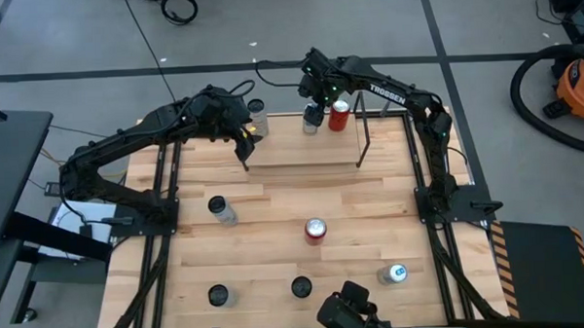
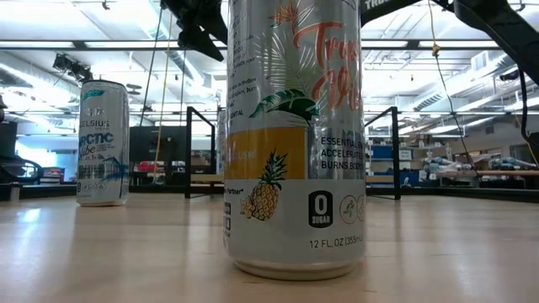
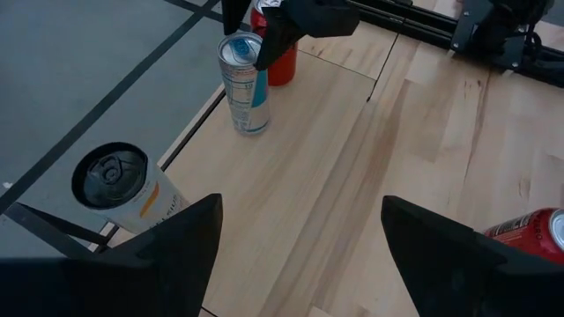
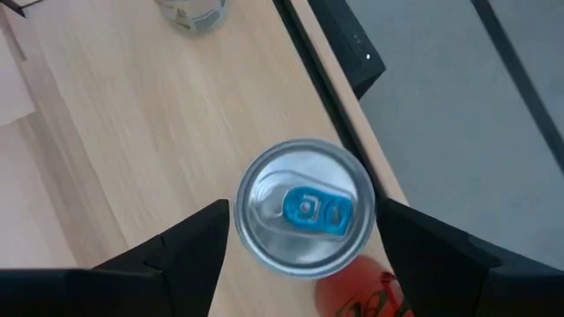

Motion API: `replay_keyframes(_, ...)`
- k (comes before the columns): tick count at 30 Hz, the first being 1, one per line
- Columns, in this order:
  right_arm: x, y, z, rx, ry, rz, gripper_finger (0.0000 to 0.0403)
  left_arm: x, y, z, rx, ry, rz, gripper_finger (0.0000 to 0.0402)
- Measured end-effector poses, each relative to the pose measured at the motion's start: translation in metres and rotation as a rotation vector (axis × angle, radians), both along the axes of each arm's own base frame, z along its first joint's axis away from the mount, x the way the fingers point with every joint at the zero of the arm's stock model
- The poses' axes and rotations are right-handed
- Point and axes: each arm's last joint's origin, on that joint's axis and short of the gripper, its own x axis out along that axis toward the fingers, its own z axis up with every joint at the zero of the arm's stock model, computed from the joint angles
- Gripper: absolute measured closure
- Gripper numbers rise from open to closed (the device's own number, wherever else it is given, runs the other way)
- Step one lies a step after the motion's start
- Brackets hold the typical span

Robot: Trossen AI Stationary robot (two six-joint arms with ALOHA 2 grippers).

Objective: Place canned beverage on shelf
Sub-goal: Put the top blue soda can on the shelf

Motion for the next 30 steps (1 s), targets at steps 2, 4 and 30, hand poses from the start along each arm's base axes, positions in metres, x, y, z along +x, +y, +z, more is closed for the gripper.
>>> replay_keyframes(2, 0.0, 0.0, 0.0, 0.006, -0.009, -0.012, 0.0116, 0.0, 0.0, 0.0, 0.001, 0.0, 0.0, 0.009)
replay_keyframes(4, 0.0, 0.0, 0.0, 0.008, -0.011, -0.016, 0.0119, 0.0, 0.0, 0.0, 0.0, 0.0, 0.0, 0.009)
replay_keyframes(30, 0.019, 0.034, 0.0, -0.001, 0.025, -0.325, 0.0214, 0.0, 0.0, 0.0, 0.019, 0.009, -0.016, 0.009)
